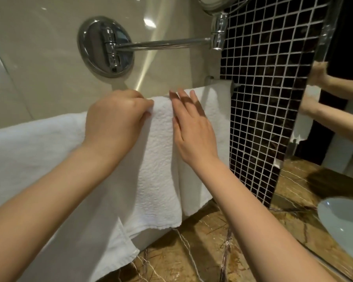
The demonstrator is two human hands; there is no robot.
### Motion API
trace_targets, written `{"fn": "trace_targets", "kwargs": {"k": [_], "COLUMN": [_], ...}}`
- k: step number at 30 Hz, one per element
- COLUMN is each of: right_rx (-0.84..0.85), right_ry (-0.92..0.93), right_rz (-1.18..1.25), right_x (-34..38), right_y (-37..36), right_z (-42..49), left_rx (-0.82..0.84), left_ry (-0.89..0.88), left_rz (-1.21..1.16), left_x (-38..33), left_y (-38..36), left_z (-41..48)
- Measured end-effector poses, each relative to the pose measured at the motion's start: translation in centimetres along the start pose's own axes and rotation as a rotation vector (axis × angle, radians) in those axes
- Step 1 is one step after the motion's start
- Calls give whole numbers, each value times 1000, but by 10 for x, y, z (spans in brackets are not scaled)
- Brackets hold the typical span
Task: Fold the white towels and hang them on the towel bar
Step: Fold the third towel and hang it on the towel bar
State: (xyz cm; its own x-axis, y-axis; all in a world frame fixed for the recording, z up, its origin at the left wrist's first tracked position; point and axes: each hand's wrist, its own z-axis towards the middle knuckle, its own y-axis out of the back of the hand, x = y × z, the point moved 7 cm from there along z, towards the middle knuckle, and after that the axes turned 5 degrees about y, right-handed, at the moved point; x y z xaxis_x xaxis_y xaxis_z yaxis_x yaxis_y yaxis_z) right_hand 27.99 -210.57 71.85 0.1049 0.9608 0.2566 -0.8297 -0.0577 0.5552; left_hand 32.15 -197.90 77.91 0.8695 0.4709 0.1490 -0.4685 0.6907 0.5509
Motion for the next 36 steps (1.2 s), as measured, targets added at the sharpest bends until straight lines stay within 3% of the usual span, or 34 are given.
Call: {"fn": "trace_targets", "kwargs": {"k": [7, 14, 25, 29, 33, 36], "right_rx": [0, 23, 50, 82, 125, 155], "right_ry": [-25, 219, 158, 235, 389, 384], "right_rz": [-5, -2, -82, -20, 12, -9], "right_x": [6, 53, 58, 98, 158, 175], "right_y": [3, -2, -1, -3, -16, -24], "right_z": [0, -10, -9, -20, -28, -29], "left_rx": [32, -37, -16, -100, -23, 5], "left_ry": [26, 54, 95, 171, 211, 204], "left_rz": [24, 91, 80, 179, 246, 263], "left_x": [5, 26, 36, 71, 100, 106], "left_y": [4, 46, 58, 102, 121, 124], "left_z": [-2, -35, -53, -93, -118, -121]}}
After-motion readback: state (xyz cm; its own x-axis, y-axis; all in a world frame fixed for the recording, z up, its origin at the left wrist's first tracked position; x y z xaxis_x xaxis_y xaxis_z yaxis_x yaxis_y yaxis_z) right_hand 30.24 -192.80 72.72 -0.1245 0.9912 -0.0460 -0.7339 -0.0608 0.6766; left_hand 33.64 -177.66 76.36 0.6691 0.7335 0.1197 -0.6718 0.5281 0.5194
